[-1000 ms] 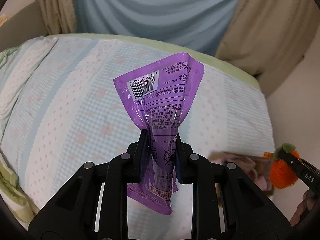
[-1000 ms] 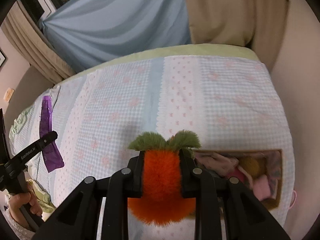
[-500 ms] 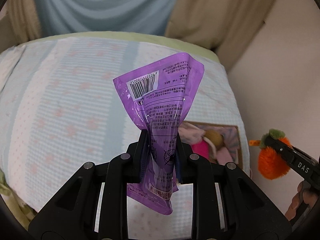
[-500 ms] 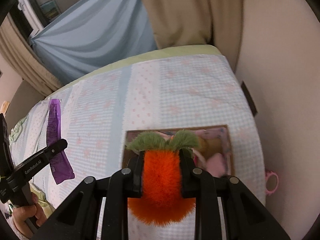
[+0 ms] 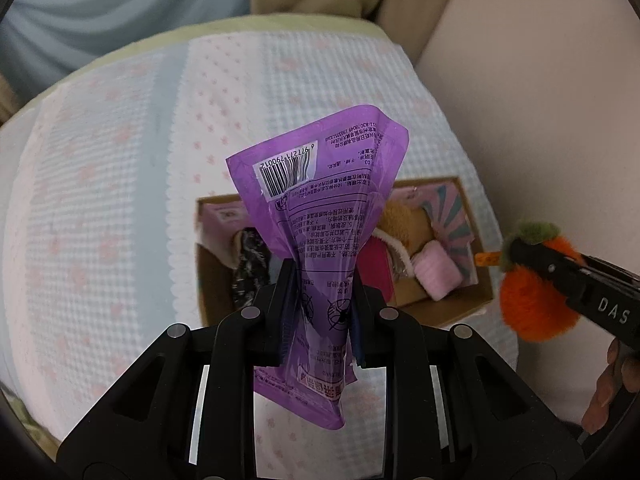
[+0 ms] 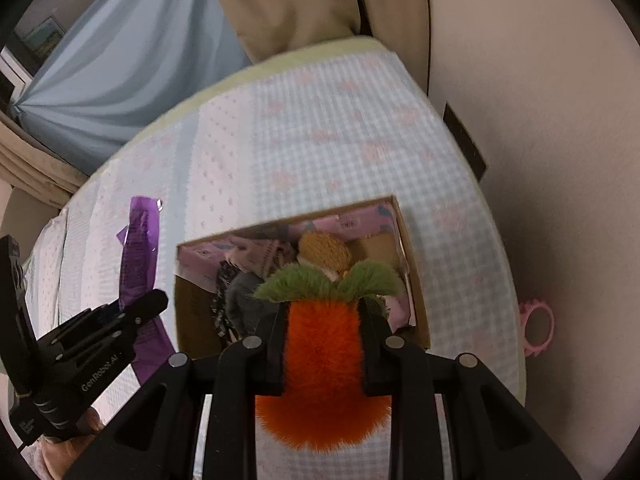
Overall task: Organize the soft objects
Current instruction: 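Carry the purple packet and orange pom-pom into the box with both tools and release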
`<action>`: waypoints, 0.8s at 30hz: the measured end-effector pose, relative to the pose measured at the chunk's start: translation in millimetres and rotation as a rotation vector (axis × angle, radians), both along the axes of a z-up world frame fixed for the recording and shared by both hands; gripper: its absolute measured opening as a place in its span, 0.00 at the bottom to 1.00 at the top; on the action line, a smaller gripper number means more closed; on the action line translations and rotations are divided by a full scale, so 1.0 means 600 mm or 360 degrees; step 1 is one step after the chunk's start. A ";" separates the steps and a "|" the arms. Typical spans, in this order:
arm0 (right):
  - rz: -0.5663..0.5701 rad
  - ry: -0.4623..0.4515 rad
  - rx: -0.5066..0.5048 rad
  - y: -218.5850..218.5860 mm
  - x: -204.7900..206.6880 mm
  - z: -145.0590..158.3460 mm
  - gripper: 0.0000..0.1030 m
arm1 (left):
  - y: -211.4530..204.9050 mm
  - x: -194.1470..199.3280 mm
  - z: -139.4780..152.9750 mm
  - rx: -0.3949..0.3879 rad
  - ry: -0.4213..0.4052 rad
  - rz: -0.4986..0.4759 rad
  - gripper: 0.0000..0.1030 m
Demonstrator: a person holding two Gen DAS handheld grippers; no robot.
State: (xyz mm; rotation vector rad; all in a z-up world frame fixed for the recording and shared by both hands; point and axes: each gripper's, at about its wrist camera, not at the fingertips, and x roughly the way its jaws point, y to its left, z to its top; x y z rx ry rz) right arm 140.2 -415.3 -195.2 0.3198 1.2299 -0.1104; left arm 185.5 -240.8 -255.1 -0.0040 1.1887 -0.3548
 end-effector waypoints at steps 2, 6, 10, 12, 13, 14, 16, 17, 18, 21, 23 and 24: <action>0.0008 0.0048 0.0015 -0.004 0.008 -0.029 0.22 | -0.019 0.011 -0.026 0.0024 0.0027 -0.0032 0.20; 0.0018 0.0147 0.0064 -0.012 0.023 -0.083 0.22 | -0.032 0.028 -0.067 0.0077 0.0069 -0.0070 0.20; 0.0068 0.0229 0.0114 -0.013 0.038 -0.128 0.22 | -0.041 0.048 -0.112 0.0138 0.0112 -0.0087 0.20; 0.0072 0.0256 0.0140 -0.013 0.045 -0.142 0.22 | -0.048 0.054 -0.126 0.0163 0.0124 -0.0092 0.20; 0.0073 0.0271 0.0142 -0.014 0.048 -0.151 0.23 | -0.049 0.057 -0.134 0.0162 0.0127 -0.0095 0.24; 0.0073 0.0295 0.0135 -0.014 0.051 -0.158 0.27 | -0.050 0.060 -0.136 0.0151 0.0125 -0.0100 0.30; 0.0070 0.0332 0.0150 -0.015 0.056 -0.174 0.42 | -0.052 0.063 -0.143 0.0172 0.0138 -0.0123 0.91; 0.0058 0.0327 0.0162 -0.016 0.059 -0.179 0.61 | -0.055 0.064 -0.148 0.0184 0.0153 -0.0135 0.94; 0.0035 0.0314 0.0172 -0.020 0.056 -0.182 0.68 | -0.055 0.064 -0.155 0.0199 0.0165 -0.0144 0.95; -0.0017 0.0307 0.0184 -0.032 0.049 -0.191 0.99 | -0.037 0.061 -0.160 0.0159 0.0165 -0.0123 0.99; -0.0045 0.0327 0.0200 -0.039 0.045 -0.196 0.99 | -0.027 0.058 -0.161 0.0148 0.0178 -0.0096 0.99; -0.0055 0.0333 0.0207 -0.040 0.044 -0.197 0.99 | -0.021 0.056 -0.162 0.0153 0.0174 -0.0087 0.99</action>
